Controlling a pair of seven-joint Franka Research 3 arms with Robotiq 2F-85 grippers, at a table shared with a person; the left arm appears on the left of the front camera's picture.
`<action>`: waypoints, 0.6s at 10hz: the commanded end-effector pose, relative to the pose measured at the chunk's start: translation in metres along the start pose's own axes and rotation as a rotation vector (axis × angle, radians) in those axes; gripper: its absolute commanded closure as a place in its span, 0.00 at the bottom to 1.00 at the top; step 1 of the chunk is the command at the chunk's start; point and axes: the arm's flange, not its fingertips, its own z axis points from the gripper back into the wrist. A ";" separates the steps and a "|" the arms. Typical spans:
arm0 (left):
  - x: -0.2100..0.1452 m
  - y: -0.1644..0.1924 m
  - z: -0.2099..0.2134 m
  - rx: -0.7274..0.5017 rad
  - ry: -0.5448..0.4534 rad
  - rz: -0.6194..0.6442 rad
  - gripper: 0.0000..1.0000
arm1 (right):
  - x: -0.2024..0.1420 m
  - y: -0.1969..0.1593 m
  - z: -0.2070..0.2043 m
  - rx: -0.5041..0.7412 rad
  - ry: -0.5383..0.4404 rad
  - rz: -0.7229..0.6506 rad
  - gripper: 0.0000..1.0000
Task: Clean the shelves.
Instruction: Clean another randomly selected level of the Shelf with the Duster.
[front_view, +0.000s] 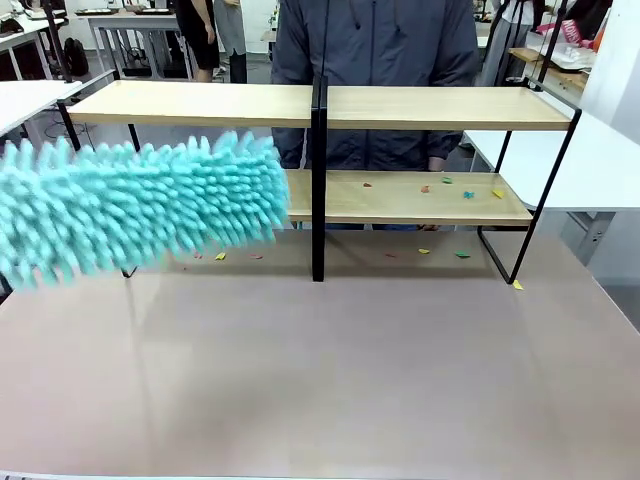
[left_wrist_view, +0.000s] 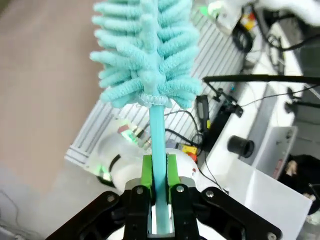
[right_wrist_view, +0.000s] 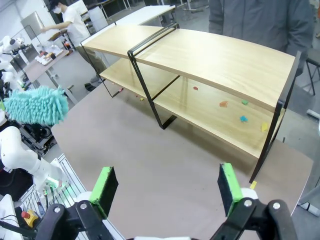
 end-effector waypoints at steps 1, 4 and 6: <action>0.035 -0.016 -0.068 -0.027 0.120 0.050 0.87 | 0.000 0.000 -0.001 0.001 0.001 -0.001 0.00; 0.094 -0.044 -0.145 -0.021 0.002 0.171 0.87 | 0.000 0.000 -0.001 0.001 0.001 -0.001 0.00; 0.142 -0.071 -0.201 -0.001 -0.066 0.255 0.87 | 0.000 0.000 -0.001 0.001 0.001 -0.001 0.00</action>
